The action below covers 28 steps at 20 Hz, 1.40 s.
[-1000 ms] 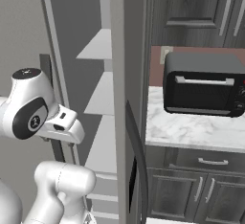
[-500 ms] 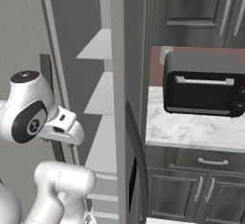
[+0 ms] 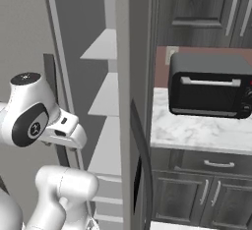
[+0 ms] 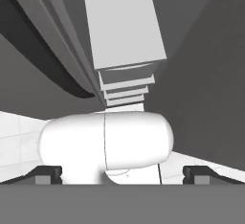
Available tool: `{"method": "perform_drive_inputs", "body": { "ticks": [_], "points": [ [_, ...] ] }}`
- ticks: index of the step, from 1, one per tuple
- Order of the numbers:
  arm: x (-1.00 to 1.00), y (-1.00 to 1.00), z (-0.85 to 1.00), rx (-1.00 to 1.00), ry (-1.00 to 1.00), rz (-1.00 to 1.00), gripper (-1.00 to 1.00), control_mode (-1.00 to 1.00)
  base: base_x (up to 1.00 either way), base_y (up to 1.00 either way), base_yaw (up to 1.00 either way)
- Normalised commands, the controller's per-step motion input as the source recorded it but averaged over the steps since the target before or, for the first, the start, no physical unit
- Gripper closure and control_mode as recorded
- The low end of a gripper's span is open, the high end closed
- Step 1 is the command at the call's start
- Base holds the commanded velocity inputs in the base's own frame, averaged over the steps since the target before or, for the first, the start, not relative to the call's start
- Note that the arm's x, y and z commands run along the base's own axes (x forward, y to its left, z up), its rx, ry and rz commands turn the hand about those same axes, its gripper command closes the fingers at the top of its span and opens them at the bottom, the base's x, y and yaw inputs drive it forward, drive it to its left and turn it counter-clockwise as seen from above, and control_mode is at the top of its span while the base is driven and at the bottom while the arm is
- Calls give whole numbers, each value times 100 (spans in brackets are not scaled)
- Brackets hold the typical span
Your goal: Store the kebab skewer in the freezer for long-term storage. Close the freezer door after placing the cooked food.
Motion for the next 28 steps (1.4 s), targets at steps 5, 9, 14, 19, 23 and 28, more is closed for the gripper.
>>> {"method": "perform_drive_inputs", "body": {
  "ticks": [5,9,14,19,23,28],
  "points": [
    [0,0,0,0,0,0,-100,100,-48,0,4],
    [0,0,0,0,0,0,-100,100,-64,0,6],
    [0,0,0,0,0,0,-100,100,-69,0,5],
    [0,0,0,0,0,0,-100,100,-59,0,3],
    [0,0,0,0,0,0,-100,100,-43,0,6],
    [0,0,0,0,0,0,-100,100,-13,-14,11]
  ]
}}
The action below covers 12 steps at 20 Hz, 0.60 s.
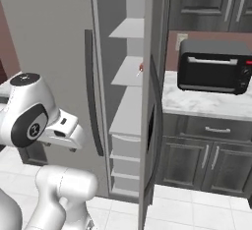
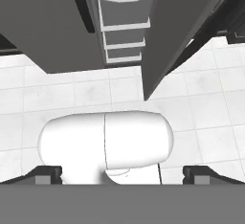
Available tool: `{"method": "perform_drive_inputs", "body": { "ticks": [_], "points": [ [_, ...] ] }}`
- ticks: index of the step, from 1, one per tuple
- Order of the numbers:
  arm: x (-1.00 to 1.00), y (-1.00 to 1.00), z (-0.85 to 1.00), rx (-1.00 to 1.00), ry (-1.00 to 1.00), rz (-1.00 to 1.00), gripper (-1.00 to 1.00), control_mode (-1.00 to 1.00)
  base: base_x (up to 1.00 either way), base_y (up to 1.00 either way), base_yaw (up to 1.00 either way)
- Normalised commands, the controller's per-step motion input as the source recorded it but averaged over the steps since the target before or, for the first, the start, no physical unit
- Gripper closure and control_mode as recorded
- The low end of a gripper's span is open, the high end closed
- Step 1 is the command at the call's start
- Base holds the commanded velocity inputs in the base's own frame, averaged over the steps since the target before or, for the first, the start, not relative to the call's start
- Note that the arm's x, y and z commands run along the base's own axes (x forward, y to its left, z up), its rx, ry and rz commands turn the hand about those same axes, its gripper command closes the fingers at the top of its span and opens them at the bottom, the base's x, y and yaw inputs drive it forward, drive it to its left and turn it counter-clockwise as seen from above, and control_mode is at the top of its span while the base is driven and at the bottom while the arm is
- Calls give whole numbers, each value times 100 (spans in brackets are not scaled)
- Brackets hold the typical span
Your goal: Store the kebab skewer in the freezer for long-term storage. Close the freezer door after placing the cooked food.
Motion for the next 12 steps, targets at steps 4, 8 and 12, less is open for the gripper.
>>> {"method": "perform_drive_inputs", "body": {
  "ticks": [4,8,12],
  "points": [
    [0,0,0,0,0,0,-100,100,-9,-41,3],
    [0,0,0,0,0,0,-100,100,-10,-33,0],
    [0,0,0,0,0,0,-100,100,-20,-20,0]
  ]
}}
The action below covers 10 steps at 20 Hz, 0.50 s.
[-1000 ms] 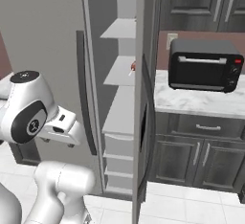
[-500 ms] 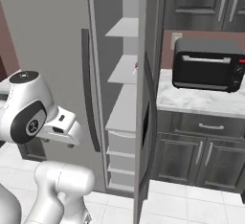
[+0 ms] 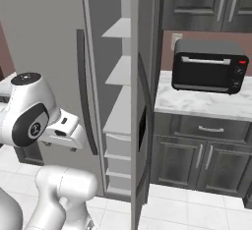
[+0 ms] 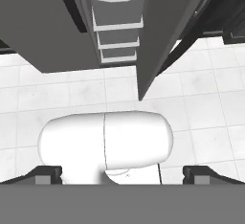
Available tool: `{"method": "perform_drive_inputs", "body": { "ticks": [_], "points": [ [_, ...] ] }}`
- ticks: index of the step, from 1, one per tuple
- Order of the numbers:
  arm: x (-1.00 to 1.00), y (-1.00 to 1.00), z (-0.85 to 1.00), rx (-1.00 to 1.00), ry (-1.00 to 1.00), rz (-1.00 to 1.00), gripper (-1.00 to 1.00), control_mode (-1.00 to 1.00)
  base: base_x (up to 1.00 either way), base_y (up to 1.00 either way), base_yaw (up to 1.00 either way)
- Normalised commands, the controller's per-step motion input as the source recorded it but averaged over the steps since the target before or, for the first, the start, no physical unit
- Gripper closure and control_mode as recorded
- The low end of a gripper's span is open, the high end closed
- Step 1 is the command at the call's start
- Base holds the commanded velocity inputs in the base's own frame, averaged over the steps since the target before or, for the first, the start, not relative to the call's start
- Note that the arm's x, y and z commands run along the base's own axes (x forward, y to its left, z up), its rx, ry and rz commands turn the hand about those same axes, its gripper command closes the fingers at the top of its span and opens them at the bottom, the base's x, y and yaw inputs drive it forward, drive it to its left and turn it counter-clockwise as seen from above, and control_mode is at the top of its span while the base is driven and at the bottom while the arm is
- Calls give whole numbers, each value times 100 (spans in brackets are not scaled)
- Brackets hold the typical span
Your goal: Store the kebab skewer in the freezer for long-term storage. Close the freezer door after placing the cooked food.
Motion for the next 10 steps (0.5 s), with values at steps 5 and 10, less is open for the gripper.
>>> {"method": "perform_drive_inputs", "body": {
  "ticks": [5,10],
  "points": [
    [0,0,0,0,0,0,-100,100,-10,-14,0],
    [0,0,0,0,0,0,-100,100,-12,-23,0]
  ]
}}
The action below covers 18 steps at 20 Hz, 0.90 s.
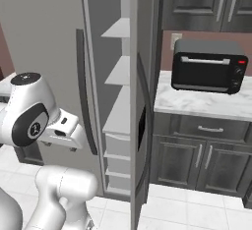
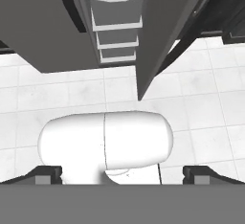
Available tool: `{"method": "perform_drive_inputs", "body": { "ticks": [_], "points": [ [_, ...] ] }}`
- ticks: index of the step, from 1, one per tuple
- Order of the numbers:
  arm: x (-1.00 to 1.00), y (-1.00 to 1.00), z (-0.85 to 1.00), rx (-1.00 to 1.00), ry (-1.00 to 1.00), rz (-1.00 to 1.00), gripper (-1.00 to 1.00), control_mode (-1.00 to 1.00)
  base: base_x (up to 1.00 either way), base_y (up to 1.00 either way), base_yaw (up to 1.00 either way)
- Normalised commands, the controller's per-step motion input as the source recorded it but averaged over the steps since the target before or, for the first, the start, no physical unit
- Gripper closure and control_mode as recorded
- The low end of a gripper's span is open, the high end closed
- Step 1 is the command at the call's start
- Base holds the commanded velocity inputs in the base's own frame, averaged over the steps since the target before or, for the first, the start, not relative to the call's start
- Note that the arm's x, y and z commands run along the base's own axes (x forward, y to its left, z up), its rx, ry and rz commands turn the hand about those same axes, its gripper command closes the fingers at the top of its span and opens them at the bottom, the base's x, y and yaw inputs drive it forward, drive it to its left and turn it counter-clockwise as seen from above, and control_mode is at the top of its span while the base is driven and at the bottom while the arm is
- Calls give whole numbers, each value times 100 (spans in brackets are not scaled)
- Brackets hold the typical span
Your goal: Store the kebab skewer in the freezer for long-term storage. Close the freezer door after placing the cooked food.
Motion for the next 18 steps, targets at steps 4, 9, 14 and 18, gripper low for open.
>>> {"method": "perform_drive_inputs", "body": {
  "ticks": [4,9,14,18],
  "points": [
    [0,0,0,0,0,0,-100,100,-21,-23,0],
    [0,0,0,0,0,0,-100,100,-41,-16,0],
    [0,0,0,0,0,0,-100,100,-27,-28,0],
    [0,0,0,0,0,0,-100,100,-11,-18,0]
  ]
}}
